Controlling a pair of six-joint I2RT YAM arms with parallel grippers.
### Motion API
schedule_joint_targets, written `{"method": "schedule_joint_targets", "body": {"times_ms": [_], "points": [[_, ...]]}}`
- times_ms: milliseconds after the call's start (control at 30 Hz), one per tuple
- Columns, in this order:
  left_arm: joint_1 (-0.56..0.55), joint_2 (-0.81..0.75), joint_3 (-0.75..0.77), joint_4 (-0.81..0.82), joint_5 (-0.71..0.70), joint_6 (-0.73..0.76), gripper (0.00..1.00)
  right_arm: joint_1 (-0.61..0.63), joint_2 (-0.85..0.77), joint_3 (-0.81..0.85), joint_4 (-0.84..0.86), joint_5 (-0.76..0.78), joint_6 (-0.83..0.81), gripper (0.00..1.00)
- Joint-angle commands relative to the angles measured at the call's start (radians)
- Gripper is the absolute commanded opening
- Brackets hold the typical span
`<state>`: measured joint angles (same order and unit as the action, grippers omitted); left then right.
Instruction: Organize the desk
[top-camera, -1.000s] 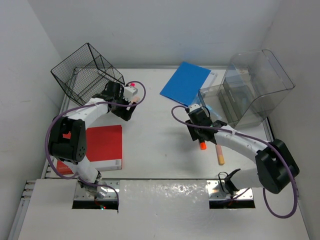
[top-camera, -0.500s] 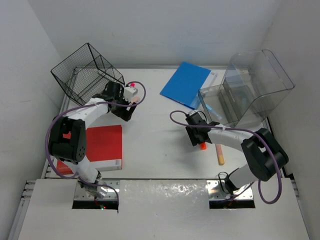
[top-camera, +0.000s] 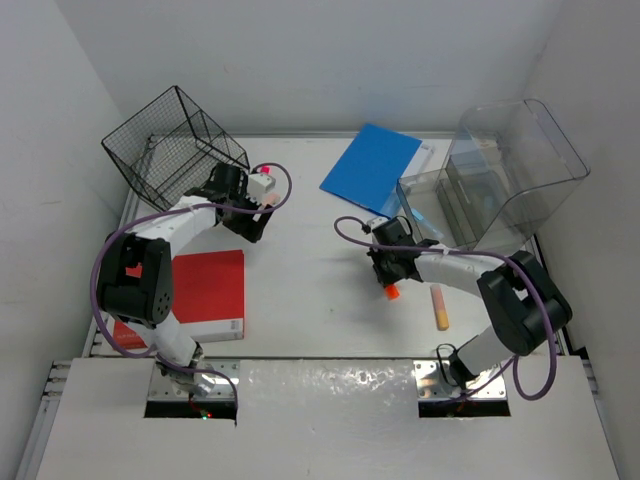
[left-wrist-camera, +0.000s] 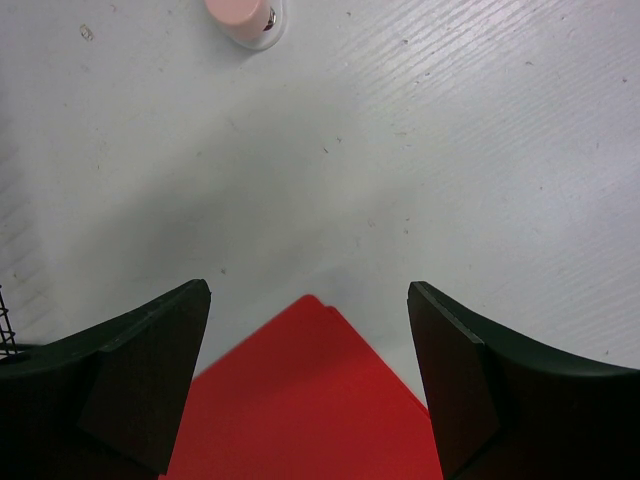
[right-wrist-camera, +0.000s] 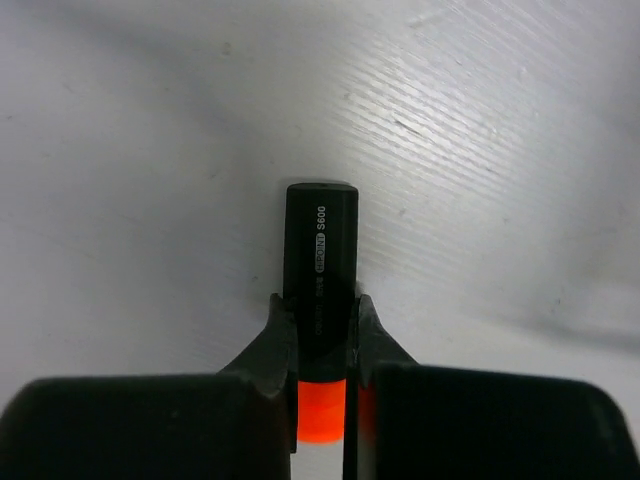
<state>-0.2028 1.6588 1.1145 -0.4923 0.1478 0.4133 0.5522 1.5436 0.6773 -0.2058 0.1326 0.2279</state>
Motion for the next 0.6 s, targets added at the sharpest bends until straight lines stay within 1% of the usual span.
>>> {"method": "schedule_joint_targets", "body": {"times_ms": [0,100,233,333,367,400,433,467,533,567], "points": [[0.002,0.002,0.021,0.012,0.016,-0.005,0.79,0.015,0.053,-0.01,-0.053,-0.103,-0.038,0.0],[0.002,0.006,0.024,0.012,0.013,-0.004,0.79,0.034,0.013,0.027,-0.05,-0.083,-0.085,0.0],[-0.004,0.018,0.053,-0.003,-0.002,-0.002,0.79,0.035,-0.06,0.126,-0.044,-0.05,-0.137,0.0],[-0.007,0.025,0.097,-0.026,0.018,0.012,0.79,0.023,-0.094,0.278,-0.073,0.118,-0.203,0.0],[-0.007,0.032,0.122,-0.028,0.024,0.015,0.79,0.012,-0.093,0.309,-0.078,0.168,-0.25,0.0],[-0.007,0.033,0.136,-0.031,0.033,0.021,0.79,-0.006,-0.092,0.336,-0.084,0.217,-0.271,0.0],[-0.007,0.044,0.152,-0.032,0.035,0.022,0.79,-0.064,-0.077,0.387,-0.092,0.225,-0.283,0.0],[-0.007,0.053,0.189,-0.032,0.036,0.022,0.79,-0.095,-0.067,0.415,-0.104,0.234,-0.286,0.0],[-0.009,0.085,0.234,-0.032,0.036,0.021,0.79,-0.165,-0.027,0.474,-0.145,0.33,-0.3,0.0],[-0.007,0.099,0.279,-0.031,0.035,0.016,0.79,-0.185,-0.017,0.484,-0.149,0.375,-0.327,0.0]]}}
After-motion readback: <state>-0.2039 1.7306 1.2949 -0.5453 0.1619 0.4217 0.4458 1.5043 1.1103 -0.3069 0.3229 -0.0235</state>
